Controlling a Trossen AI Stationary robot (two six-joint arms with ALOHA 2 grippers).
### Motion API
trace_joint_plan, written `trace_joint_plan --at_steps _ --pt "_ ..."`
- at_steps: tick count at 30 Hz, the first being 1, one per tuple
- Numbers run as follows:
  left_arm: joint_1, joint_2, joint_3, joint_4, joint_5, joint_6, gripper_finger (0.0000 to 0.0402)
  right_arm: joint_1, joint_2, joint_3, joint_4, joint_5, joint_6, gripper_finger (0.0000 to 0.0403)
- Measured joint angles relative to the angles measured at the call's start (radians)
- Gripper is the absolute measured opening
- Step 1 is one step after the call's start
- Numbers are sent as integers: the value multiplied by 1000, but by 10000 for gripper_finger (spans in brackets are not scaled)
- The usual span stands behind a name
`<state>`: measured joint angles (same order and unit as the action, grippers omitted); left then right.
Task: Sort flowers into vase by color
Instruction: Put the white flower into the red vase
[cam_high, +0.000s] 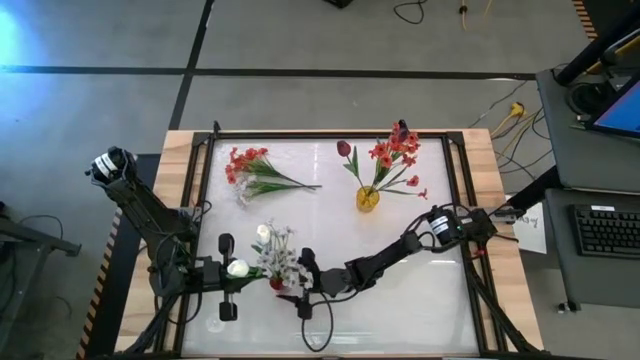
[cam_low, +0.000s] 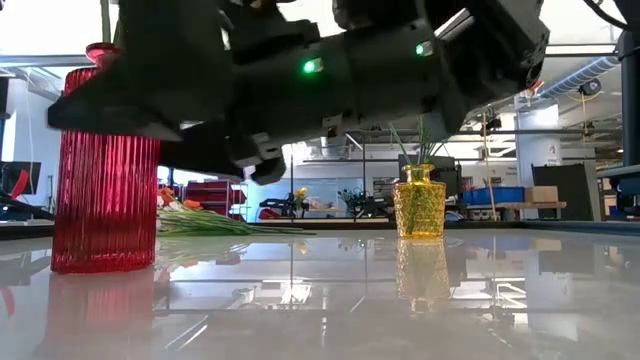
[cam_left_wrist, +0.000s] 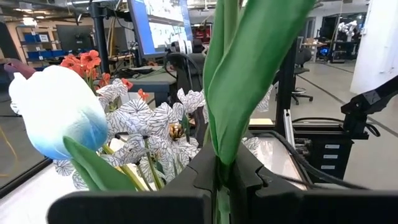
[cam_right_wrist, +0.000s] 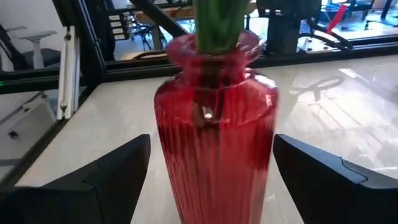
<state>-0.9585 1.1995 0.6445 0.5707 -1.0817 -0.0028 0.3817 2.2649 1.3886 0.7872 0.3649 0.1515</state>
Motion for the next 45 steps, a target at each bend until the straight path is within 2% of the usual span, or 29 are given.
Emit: trace_joint_plan --at_steps 3,8,9,17,26,32,38,45 --pt "0 0 0 -5 0 -2 0 0 15 19 1 10 -12 306" --pt "0 0 -10 -13 -1 -15 0 -1 21 25 3 12 -10 234" --pt "0 0 -14 -14 -1 -16 0 -1 21 25 5 12 -11 232" --pt "0 0 -32 -19 0 -53 0 -1 21 24 2 10 -12 232" --pt "1 0 -33 -124 -16 -139 0 -1 21 24 -4 9 -21 232" --pt "11 0 -47 -128 -18 -155 0 -1 21 24 -5 9 -23 232" --pt "16 0 -96 -129 -17 -247 0 -1 21 24 -5 9 -23 232" --pt "18 0 -110 -130 9 -254 0 -1 20 24 -6 9 -25 232"
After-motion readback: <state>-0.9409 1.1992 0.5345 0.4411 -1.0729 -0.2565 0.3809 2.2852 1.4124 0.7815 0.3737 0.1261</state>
